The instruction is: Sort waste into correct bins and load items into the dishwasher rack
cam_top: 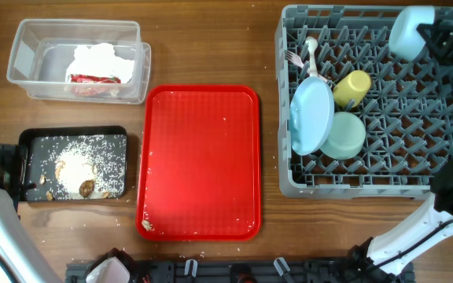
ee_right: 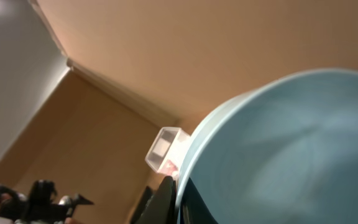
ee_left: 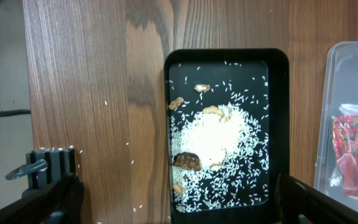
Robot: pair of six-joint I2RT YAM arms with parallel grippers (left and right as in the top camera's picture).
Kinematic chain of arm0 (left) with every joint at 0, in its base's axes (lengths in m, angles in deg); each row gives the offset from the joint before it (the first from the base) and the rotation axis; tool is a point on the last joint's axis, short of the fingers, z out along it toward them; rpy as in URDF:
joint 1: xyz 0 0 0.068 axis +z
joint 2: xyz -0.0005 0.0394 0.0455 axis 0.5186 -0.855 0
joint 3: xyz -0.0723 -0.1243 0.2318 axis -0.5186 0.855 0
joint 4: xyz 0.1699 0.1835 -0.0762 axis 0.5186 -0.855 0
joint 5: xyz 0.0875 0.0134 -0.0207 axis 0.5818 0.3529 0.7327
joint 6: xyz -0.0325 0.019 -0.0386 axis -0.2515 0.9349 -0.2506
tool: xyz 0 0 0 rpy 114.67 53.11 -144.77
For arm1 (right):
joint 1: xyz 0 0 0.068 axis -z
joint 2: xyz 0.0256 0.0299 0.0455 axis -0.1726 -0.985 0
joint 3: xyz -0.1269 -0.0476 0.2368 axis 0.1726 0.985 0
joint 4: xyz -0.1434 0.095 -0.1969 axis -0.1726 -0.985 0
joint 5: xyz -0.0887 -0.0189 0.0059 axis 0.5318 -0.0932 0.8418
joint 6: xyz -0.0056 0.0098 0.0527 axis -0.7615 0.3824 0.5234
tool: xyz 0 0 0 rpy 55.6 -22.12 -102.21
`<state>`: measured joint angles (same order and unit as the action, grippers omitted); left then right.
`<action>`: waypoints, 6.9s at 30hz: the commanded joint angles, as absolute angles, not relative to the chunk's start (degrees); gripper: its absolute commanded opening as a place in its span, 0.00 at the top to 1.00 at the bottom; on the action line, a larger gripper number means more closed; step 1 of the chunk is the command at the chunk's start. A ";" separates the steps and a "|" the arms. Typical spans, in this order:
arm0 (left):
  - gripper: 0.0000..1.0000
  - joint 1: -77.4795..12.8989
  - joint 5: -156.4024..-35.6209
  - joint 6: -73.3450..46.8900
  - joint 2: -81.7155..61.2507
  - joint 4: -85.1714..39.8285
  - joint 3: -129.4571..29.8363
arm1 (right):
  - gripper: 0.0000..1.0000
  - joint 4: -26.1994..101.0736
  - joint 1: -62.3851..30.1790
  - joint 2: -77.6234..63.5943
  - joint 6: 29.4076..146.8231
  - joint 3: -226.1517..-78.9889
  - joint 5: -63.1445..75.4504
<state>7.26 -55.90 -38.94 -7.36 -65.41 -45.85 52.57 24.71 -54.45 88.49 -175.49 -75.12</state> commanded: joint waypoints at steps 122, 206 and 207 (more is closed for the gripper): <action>0.00 7.57 -55.95 -38.51 -7.05 -65.43 -46.07 | 0.55 17.03 10.49 -63.37 89.25 -197.50 21.00; 0.00 7.57 -55.95 -38.51 -7.05 -65.43 -46.07 | 0.87 19.24 21.33 -64.95 89.43 -197.15 -43.52; 0.00 7.57 -55.95 -38.51 -7.05 -65.43 -46.07 | 0.81 18.19 21.48 -63.96 89.45 -197.15 -41.40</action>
<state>7.26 -55.93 -38.94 -7.36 -65.41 -45.85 20.03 20.61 -67.04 90.32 -196.82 -46.31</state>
